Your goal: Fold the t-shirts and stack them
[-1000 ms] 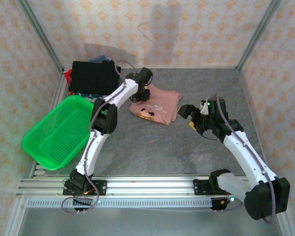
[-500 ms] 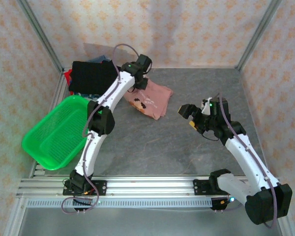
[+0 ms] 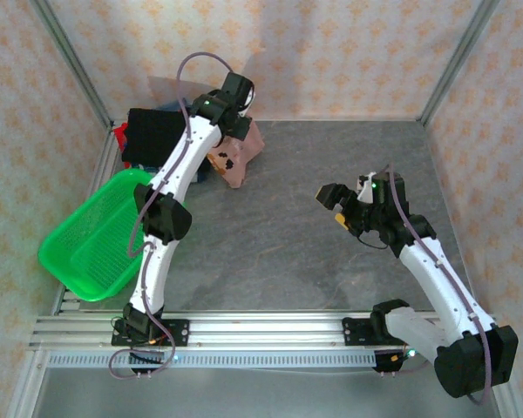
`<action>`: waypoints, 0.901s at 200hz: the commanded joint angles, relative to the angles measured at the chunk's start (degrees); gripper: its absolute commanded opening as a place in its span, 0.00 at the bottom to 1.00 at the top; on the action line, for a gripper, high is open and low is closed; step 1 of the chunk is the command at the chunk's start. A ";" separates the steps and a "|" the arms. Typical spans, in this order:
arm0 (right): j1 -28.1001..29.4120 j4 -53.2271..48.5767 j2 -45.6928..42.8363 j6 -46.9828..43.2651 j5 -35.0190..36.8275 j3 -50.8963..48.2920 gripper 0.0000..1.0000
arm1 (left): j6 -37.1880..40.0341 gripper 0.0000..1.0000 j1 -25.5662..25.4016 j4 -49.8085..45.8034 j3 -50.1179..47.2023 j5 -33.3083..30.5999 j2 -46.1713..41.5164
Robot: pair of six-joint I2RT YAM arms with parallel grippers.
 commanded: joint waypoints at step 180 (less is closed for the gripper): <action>0.36 1.41 4.65 0.67 0.53 2.70 0.99 | -2.11 0.00 13.65 2.36 6.59 9.75 -10.94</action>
